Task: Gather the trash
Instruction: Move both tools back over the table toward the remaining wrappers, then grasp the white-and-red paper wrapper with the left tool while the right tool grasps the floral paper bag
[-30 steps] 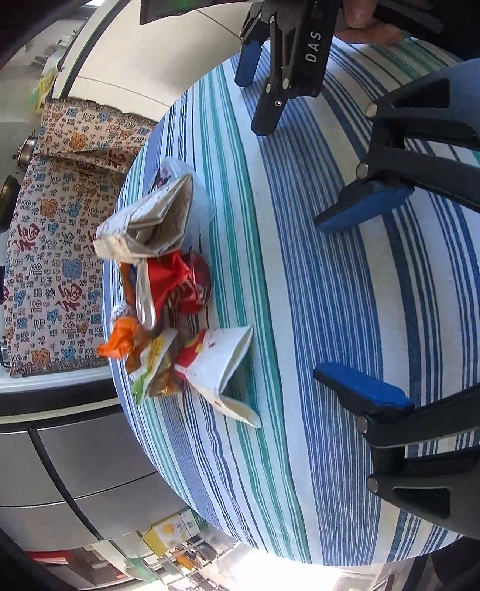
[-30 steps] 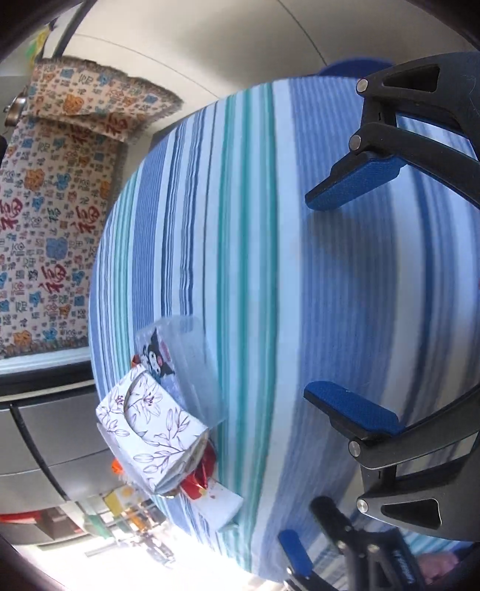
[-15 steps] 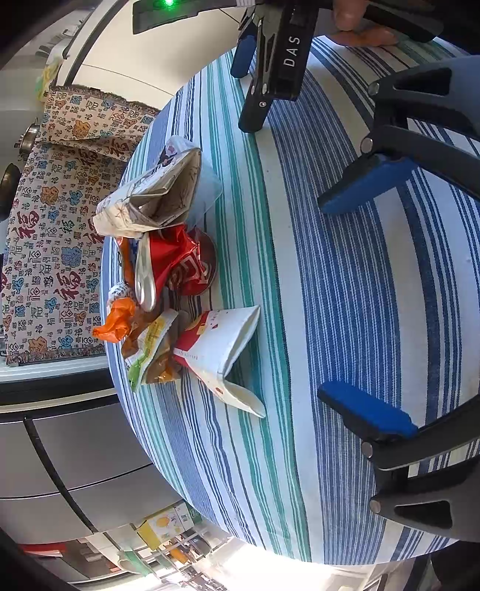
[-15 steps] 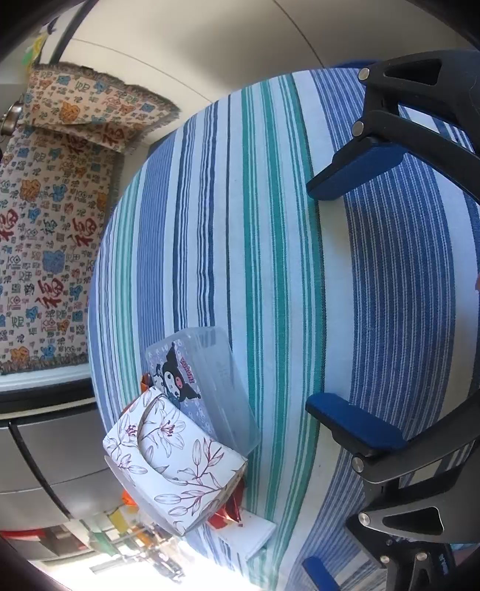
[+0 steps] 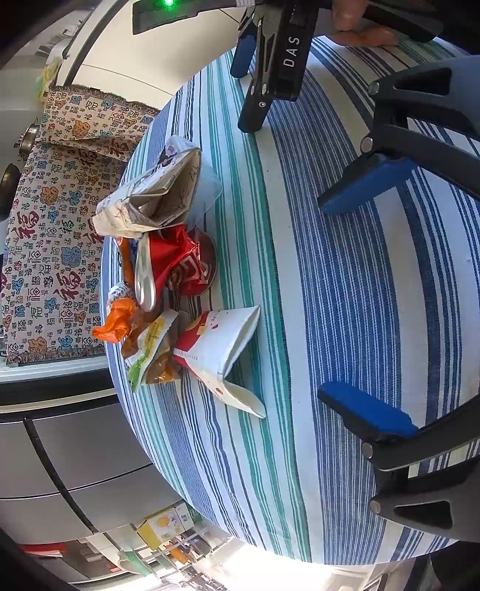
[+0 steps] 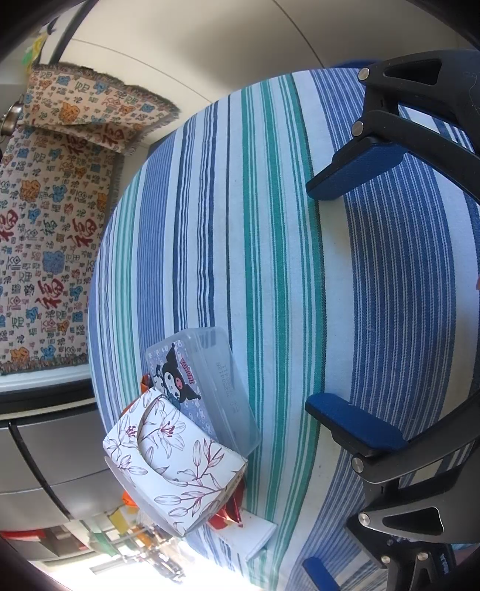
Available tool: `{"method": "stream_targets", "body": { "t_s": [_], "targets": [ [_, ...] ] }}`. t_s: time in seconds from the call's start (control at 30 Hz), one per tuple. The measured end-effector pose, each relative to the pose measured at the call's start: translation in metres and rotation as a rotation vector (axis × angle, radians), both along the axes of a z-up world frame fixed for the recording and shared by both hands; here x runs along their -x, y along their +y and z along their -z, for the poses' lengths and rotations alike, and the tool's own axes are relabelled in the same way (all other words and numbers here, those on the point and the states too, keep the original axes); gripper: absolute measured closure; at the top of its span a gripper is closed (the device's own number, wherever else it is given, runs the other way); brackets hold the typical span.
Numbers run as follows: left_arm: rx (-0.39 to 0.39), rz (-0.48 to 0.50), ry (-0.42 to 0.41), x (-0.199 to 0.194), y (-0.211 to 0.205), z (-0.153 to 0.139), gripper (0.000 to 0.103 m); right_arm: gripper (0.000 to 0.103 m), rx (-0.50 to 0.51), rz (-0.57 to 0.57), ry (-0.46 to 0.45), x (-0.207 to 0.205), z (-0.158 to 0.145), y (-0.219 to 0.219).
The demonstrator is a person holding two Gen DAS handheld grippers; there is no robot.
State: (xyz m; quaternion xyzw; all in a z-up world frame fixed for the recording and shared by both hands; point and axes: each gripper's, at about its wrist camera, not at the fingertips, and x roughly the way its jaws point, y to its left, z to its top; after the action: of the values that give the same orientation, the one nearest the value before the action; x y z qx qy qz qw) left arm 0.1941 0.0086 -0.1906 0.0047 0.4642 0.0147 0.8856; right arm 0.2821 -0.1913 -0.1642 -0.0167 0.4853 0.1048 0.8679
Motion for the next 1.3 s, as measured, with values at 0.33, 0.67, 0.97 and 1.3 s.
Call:
{"method": "stream_targets", "body": {
  "t_s": [0.33,0.67,0.97,1.3],
  "targets": [
    [0.117,-0.068,-0.039,0.015,0.045,-0.015,0.009,0.000,-0.001,0.000,-0.001,0.001,0.000,-0.001],
    [0.110,0.021,0.016,-0.060,0.067,-0.030,0.009,0.000,-0.001,-0.001,-0.001,0.002,0.001,-0.001],
    [0.058,0.088,0.021,-0.074,0.063,-0.008,0.061,0.000,-0.002,-0.001,-0.002,0.003,0.001,-0.002],
    [0.130,0.097,0.003,-0.040,0.078,-0.013,0.085,0.002,-0.012,0.035,-0.026,0.012,-0.006,-0.006]
  ]
}}
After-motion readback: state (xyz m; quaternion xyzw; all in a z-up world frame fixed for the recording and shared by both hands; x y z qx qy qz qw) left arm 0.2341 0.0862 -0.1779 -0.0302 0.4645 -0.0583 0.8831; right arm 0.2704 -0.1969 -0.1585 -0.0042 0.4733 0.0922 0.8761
